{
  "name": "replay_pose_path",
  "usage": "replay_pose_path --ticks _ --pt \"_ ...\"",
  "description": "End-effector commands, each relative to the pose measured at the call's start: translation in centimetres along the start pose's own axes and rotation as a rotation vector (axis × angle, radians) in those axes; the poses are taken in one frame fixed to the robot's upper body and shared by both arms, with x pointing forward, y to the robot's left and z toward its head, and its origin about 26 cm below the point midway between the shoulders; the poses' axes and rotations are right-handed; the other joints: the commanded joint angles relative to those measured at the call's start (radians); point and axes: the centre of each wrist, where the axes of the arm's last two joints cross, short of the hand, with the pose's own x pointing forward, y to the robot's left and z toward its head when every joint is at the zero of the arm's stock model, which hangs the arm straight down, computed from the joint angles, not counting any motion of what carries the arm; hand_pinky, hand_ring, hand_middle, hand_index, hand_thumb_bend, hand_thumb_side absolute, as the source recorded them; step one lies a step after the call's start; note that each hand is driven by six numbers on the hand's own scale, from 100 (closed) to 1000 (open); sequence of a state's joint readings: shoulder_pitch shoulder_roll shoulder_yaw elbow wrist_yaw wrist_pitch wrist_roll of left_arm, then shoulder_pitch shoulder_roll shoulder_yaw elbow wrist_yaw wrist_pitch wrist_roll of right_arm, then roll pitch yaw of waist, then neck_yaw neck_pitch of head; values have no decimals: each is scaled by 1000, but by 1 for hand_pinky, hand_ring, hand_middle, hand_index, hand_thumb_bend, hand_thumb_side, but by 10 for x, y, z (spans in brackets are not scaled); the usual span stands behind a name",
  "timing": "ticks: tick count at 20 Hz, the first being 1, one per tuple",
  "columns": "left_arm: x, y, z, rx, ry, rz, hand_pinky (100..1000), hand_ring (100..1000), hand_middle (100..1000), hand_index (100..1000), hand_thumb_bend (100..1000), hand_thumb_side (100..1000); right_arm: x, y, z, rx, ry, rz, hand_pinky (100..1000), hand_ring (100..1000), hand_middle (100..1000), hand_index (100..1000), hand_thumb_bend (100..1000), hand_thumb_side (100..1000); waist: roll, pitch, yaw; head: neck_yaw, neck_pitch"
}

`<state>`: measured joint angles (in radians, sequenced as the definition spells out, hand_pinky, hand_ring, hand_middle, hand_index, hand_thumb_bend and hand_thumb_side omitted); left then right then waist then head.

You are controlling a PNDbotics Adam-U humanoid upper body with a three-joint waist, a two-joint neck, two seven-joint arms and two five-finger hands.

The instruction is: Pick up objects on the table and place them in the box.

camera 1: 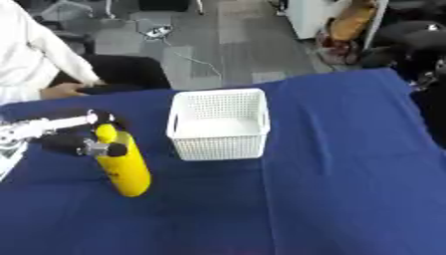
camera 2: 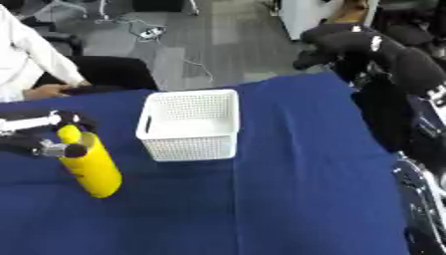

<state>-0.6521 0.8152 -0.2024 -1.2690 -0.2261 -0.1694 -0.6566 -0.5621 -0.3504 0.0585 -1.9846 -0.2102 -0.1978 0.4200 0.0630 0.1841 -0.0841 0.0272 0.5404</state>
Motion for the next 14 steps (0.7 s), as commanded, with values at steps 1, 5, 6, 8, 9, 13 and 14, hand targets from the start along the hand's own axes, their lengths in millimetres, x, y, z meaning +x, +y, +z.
replay_pose_path --ticks 1,5,6,8,9,13,14 --pt "0 10 7 11 14 -21 651 731 868 973 657 771 7 -4 -6 8 -29 22 867 725 793 802 236 1000 -2 -13 -1 8 -9" --pt "-2 9 7 -4 20 -19 658 727 869 974 649 760 7 -4 -6 10 -29 22 867 724 793 802 235 1000 -3 -13 0 9 -9" --pt "-2 9 6 -8 23 -19 658 725 870 975 646 759 7 -4 -6 10 -29 22 867 724 793 802 234 1000 -3 -13 0 9 -9" --pt "-3 8 6 -15 27 -17 657 722 871 977 645 758 7 -4 -6 10 -30 22 867 724 793 802 234 1000 -3 -13 0 10 -10" --pt "-3 7 6 -19 29 -18 658 719 873 980 642 758 7 -4 -6 10 -30 22 867 724 793 802 234 1000 -3 -13 -1 10 -10" --pt "-4 6 5 -35 39 -24 660 710 871 980 635 749 7 -4 -7 11 -31 21 867 724 793 801 233 1000 -3 -12 -1 9 -9" --pt "-4 5 4 -38 41 -25 659 709 870 981 631 745 7 -4 -7 11 -31 21 867 724 793 801 233 1000 -3 -12 -2 9 -9"
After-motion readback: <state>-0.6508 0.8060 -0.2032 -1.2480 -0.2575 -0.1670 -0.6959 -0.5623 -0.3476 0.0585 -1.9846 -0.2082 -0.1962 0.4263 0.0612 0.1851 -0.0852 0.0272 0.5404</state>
